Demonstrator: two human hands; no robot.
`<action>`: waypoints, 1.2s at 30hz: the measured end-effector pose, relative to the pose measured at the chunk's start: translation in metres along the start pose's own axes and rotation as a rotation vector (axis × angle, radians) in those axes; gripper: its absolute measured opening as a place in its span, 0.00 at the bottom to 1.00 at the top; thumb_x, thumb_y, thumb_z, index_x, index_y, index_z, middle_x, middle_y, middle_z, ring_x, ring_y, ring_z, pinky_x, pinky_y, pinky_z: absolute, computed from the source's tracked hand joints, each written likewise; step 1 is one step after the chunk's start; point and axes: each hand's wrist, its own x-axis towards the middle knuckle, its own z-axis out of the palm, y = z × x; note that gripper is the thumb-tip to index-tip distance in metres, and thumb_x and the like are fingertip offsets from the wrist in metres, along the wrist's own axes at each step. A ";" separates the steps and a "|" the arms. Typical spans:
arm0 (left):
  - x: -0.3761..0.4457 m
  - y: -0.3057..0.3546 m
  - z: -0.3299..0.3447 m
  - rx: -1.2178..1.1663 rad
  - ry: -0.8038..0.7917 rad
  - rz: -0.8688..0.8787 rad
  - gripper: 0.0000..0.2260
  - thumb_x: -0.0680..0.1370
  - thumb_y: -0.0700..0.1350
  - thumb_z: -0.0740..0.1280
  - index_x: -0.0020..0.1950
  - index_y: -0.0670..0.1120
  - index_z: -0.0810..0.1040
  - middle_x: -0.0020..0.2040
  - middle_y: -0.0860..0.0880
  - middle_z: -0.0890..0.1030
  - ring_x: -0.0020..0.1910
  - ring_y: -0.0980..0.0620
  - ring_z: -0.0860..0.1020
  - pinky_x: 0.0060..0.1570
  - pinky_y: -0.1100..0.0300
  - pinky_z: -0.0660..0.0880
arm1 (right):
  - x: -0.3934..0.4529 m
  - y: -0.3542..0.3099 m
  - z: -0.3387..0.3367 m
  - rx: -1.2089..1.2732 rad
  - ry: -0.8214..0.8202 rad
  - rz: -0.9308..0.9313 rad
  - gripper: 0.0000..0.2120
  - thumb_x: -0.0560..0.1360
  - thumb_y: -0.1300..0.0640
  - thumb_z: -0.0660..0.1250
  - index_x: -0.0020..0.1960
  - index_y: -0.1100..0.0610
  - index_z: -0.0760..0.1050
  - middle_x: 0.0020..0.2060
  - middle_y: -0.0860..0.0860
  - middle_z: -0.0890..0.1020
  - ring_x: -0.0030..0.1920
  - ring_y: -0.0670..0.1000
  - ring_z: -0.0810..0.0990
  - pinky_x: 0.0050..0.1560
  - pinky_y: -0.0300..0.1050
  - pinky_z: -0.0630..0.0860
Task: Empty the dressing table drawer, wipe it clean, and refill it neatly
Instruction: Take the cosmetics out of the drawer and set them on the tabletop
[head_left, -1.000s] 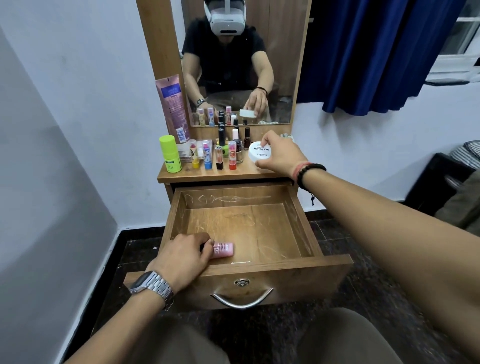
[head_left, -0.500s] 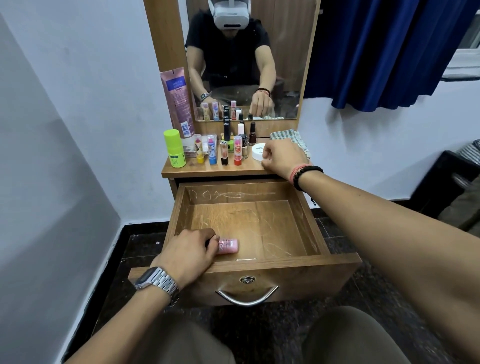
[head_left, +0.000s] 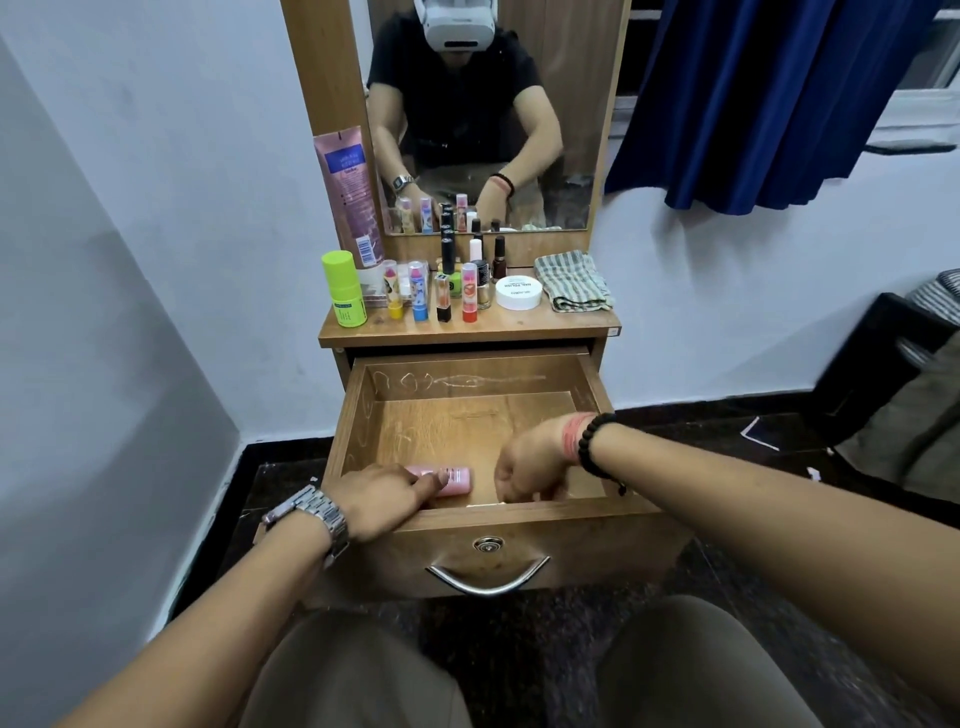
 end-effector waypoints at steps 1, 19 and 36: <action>0.000 0.002 -0.002 -0.048 -0.057 -0.020 0.30 0.78 0.67 0.46 0.67 0.53 0.73 0.69 0.47 0.72 0.64 0.47 0.72 0.61 0.58 0.67 | 0.000 0.005 0.004 0.021 -0.007 0.010 0.07 0.79 0.58 0.60 0.53 0.55 0.76 0.47 0.53 0.78 0.42 0.54 0.77 0.40 0.43 0.77; -0.002 0.008 -0.007 -0.052 -0.148 0.045 0.23 0.82 0.59 0.47 0.71 0.50 0.67 0.71 0.45 0.68 0.64 0.49 0.70 0.56 0.64 0.62 | -0.019 0.048 -0.014 0.562 0.239 -0.320 0.10 0.76 0.62 0.67 0.58 0.58 0.75 0.46 0.54 0.83 0.39 0.46 0.81 0.37 0.35 0.79; -0.002 0.000 0.004 -0.009 0.124 0.067 0.19 0.82 0.55 0.48 0.57 0.55 0.78 0.60 0.48 0.78 0.56 0.49 0.75 0.56 0.56 0.72 | -0.035 0.061 -0.110 1.020 1.018 -0.413 0.16 0.70 0.67 0.71 0.56 0.59 0.72 0.47 0.57 0.83 0.45 0.53 0.83 0.49 0.48 0.82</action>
